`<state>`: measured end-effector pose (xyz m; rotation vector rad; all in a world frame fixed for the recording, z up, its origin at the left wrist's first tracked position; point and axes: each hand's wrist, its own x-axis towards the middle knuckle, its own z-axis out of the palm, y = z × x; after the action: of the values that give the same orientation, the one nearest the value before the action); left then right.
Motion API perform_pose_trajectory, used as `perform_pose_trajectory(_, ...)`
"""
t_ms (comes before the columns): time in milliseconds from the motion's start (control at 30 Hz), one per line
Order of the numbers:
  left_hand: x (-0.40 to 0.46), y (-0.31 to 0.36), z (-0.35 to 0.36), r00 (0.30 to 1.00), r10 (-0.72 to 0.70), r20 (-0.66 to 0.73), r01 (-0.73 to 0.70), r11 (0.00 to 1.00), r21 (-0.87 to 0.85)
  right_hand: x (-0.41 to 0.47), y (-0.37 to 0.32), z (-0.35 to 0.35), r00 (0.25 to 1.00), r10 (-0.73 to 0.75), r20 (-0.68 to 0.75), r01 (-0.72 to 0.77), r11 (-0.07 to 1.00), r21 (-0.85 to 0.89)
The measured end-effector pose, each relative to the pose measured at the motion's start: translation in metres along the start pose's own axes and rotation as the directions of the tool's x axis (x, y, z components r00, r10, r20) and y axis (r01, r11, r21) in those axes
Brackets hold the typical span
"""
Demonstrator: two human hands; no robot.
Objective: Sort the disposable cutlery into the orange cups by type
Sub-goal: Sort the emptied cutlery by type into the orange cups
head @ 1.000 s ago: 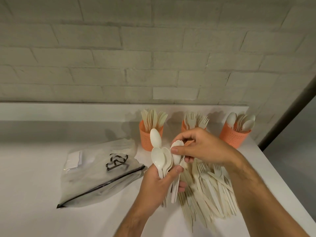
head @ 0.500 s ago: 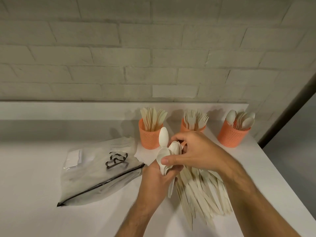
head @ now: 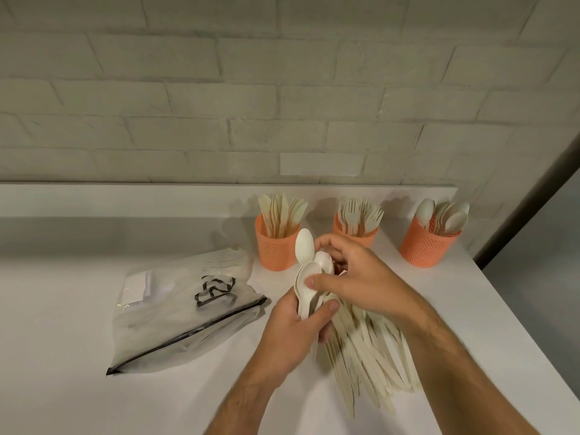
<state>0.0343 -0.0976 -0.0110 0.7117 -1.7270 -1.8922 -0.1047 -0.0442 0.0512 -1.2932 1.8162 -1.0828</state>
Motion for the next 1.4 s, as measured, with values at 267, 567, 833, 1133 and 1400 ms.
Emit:
perform_pose_trajectory(267, 0.005, -0.011, 0.001, 0.99, 0.073, -0.12, -0.044, 0.971, 0.234, -0.006, 0.01, 0.011, 0.995, 0.0, -0.097, 0.004, 0.999, 0.037)
perform_pose_trajectory(567, 0.002, -0.014, 0.003, 0.967, 0.18, -0.183, -0.095, 0.913, 0.397, 0.0, 0.014, 0.014, 0.99, 0.017, -0.14, -0.01, 0.999, 0.052)
perform_pose_trajectory(833, -0.005, -0.014, 0.006, 0.967, 0.221, -0.125, -0.186, 0.952, 0.242, 0.004, 0.02, 0.012, 0.994, 0.023, -0.103, -0.012, 0.994, 0.106)
perform_pose_trajectory(1133, -0.006, -0.017, 0.0, 0.979, 0.163, -0.12, -0.156, 0.986, 0.063, 0.001, 0.018, 0.003, 0.996, 0.057, 0.063, -0.066, 0.986, 0.153)
perform_pose_trajectory(1400, -0.007, -0.015, 0.002, 0.983, 0.123, -0.133, -0.12, 0.992, 0.028, 0.0, 0.018, 0.005, 0.999, 0.035, 0.018, -0.038, 0.977, 0.209)
